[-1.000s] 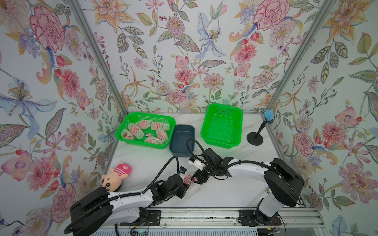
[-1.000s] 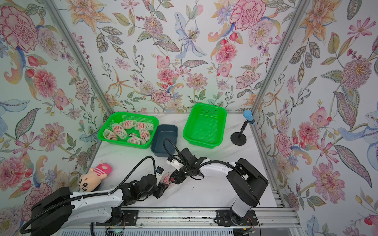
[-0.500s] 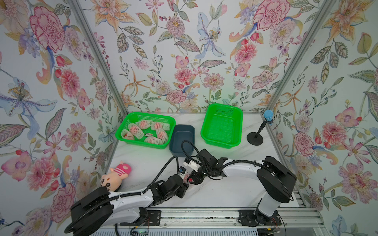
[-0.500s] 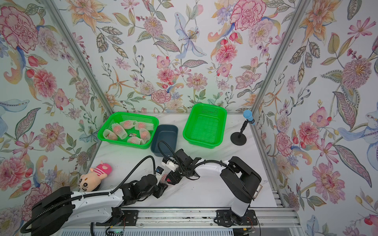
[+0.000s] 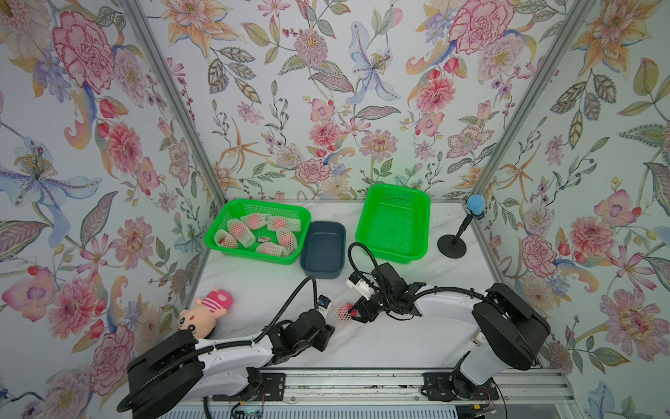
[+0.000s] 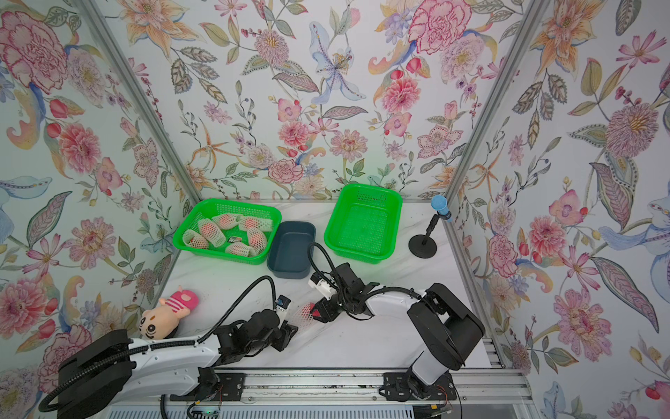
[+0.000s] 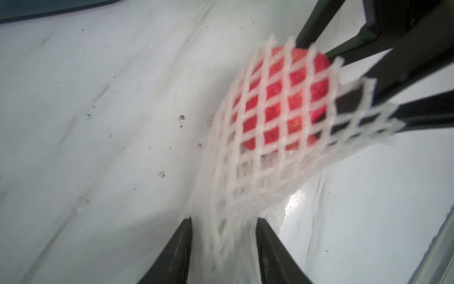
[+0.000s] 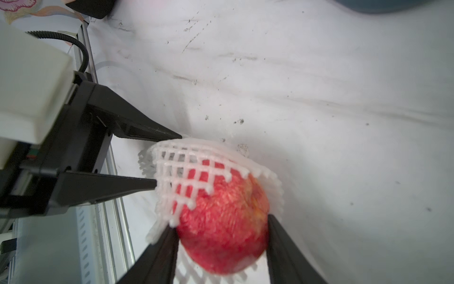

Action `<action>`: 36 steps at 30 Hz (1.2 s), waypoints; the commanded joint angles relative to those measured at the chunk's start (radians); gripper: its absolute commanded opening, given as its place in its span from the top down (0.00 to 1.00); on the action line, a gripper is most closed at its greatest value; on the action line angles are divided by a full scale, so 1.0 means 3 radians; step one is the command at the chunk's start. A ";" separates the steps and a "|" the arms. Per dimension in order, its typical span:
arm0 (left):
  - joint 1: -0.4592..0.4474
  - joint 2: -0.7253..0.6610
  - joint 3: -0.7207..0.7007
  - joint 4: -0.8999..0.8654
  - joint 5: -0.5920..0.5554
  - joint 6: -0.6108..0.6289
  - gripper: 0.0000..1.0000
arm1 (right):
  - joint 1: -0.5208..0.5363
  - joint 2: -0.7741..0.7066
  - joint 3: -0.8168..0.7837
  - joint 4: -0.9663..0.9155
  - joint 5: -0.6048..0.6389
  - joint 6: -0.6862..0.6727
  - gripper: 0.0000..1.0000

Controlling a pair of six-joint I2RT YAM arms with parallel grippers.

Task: Remove foam nets from apples
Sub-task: Remove the foam net from the apple.

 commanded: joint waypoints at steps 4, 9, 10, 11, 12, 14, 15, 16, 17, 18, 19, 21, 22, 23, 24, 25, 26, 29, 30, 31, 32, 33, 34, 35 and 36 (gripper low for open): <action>-0.0032 0.0044 0.0055 -0.0128 -0.0122 -0.0015 0.54 | -0.0154 -0.0207 -0.0205 -0.0015 0.0078 0.0079 0.40; -0.0036 0.0067 0.0098 -0.0141 -0.0146 0.0011 0.52 | -0.0225 -0.0376 -0.0329 -0.0054 0.0362 0.0109 0.30; -0.0031 0.0077 0.0110 -0.0148 -0.0154 0.0017 0.51 | -0.0246 -0.0413 -0.0357 -0.0051 0.0398 0.0118 0.28; -0.0031 0.0084 0.0119 -0.0147 -0.0155 0.0020 0.51 | -0.0264 -0.0444 -0.0379 -0.0051 0.0435 0.0127 0.27; -0.0032 0.0089 0.0122 -0.0144 -0.0157 0.0026 0.50 | -0.0289 -0.0473 -0.0405 -0.0051 0.0467 0.0135 0.25; -0.0031 0.0100 0.0134 -0.0144 -0.0159 0.0031 0.49 | -0.0345 -0.0526 -0.0442 -0.0054 0.0527 0.0154 0.25; -0.0032 0.0105 0.0141 -0.0147 -0.0164 0.0035 0.48 | -0.0348 -0.0552 -0.0465 -0.0050 0.0535 0.0161 0.24; -0.0030 0.0110 0.0146 -0.0150 -0.0165 0.0037 0.48 | -0.0461 -0.0580 -0.0482 -0.0053 0.0554 0.0177 0.24; -0.0029 0.0115 0.0152 -0.0153 -0.0165 0.0042 0.47 | -0.0495 -0.0604 -0.0500 -0.0056 0.0581 0.0193 0.23; -0.0028 0.0119 0.0160 -0.0155 -0.0163 0.0051 0.47 | -0.0541 -0.0628 -0.0517 -0.0056 0.0603 0.0213 0.23; -0.0033 0.0125 0.0167 -0.0159 -0.0168 0.0059 0.47 | -0.0580 -0.0642 -0.0529 -0.0060 0.0607 0.0225 0.23; -0.0031 0.0131 0.0182 -0.0165 -0.0170 0.0072 0.46 | -0.0640 -0.0648 -0.0540 -0.0069 0.0628 0.0262 0.22; -0.0032 0.0135 0.0188 -0.0167 -0.0170 0.0076 0.46 | -0.0658 -0.0643 -0.0540 -0.0069 0.0643 0.0280 0.22; -0.0028 0.0136 0.0197 -0.0171 -0.0175 0.0080 0.45 | -0.0669 -0.0631 -0.0531 -0.0083 0.0680 0.0296 0.22; -0.0033 0.0141 0.0203 -0.0169 -0.0175 0.0085 0.45 | -0.0682 -0.0629 -0.0522 -0.0099 0.0712 0.0311 0.22; -0.0032 0.0146 0.0213 -0.0177 -0.0175 0.0087 0.44 | -0.0688 -0.0628 -0.0520 -0.0102 0.0724 0.0317 0.22; -0.0029 0.0151 0.0221 -0.0176 -0.0180 0.0091 0.44 | -0.0690 -0.0645 -0.0518 -0.0102 0.0743 0.0329 0.22; -0.0025 0.0171 0.0247 -0.0163 -0.0185 0.0115 0.41 | -0.0690 -0.0728 -0.0540 -0.0102 0.0754 0.0327 0.22; -0.0031 0.0179 0.0259 -0.0163 -0.0185 0.0123 0.41 | -0.0690 -0.0766 -0.0540 -0.0105 0.0749 0.0316 0.22; -0.0030 0.0187 0.0272 -0.0161 -0.0186 0.0133 0.40 | -0.0690 -0.0797 -0.0538 -0.0112 0.0749 0.0303 0.21; -0.0032 0.0197 0.0280 -0.0161 -0.0183 0.0142 0.38 | -0.0690 -0.0819 -0.0528 -0.0115 0.0752 0.0285 0.21; -0.0032 0.0207 0.0285 -0.0154 -0.0176 0.0149 0.38 | -0.0690 -0.0840 -0.0510 -0.0127 0.0743 0.0264 0.21; -0.0031 0.0213 0.0290 -0.0150 -0.0173 0.0157 0.38 | -0.0690 -0.0858 -0.0498 -0.0139 0.0736 0.0253 0.21; -0.0026 0.0218 0.0289 -0.0137 -0.0173 0.0162 0.39 | -0.0690 -0.0861 -0.0480 -0.0156 0.0729 0.0237 0.21; -0.0033 0.0226 0.0289 -0.0132 -0.0170 0.0167 0.41 | -0.0695 -0.0864 -0.0457 -0.0163 0.0722 0.0225 0.21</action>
